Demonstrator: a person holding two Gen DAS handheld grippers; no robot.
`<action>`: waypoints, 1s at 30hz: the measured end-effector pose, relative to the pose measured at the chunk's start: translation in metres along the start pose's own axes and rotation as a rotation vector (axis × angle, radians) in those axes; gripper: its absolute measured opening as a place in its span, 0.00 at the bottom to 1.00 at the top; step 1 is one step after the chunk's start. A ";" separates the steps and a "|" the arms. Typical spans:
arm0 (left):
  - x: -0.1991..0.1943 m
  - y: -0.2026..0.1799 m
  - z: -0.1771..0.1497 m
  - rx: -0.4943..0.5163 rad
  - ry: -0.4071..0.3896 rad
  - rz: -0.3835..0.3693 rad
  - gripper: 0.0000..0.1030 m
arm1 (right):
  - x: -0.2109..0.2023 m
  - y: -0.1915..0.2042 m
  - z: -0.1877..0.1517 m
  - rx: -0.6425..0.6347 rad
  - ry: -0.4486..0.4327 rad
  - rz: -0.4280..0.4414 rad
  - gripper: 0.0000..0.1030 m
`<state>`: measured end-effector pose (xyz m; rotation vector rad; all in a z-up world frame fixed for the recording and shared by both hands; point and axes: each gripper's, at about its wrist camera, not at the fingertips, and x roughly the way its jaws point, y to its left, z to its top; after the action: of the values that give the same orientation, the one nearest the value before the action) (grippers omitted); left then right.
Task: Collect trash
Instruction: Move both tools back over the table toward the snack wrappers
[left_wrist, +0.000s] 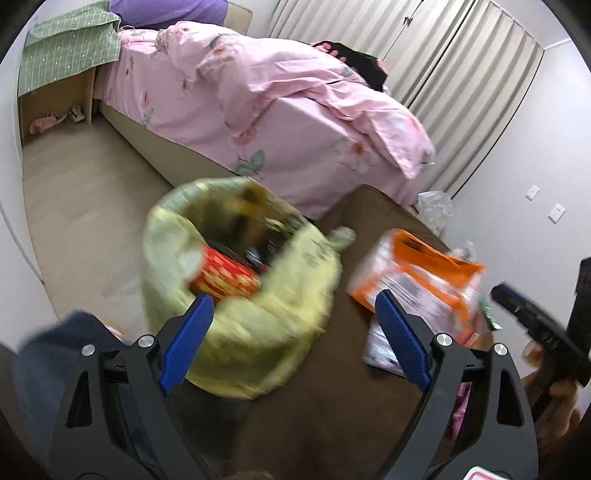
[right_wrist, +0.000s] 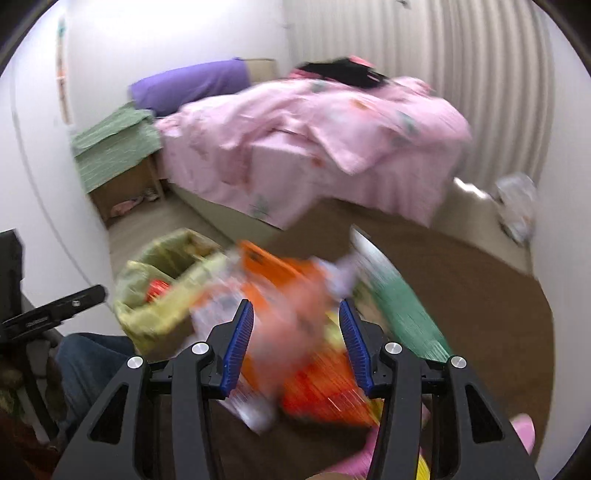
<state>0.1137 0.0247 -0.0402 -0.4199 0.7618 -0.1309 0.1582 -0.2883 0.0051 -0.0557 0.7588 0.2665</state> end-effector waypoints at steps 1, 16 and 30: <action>-0.001 -0.011 -0.010 0.001 0.003 -0.002 0.82 | -0.003 -0.007 -0.008 0.009 0.012 -0.021 0.45; 0.001 -0.069 -0.044 0.169 0.091 -0.095 0.82 | -0.039 -0.053 -0.087 0.135 0.047 -0.170 0.45; 0.024 -0.068 -0.022 0.204 0.130 -0.155 0.82 | -0.037 -0.062 -0.125 0.192 0.019 -0.114 0.53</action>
<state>0.1183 -0.0509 -0.0414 -0.2781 0.8340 -0.3808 0.0645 -0.3742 -0.0627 0.0804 0.7937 0.0840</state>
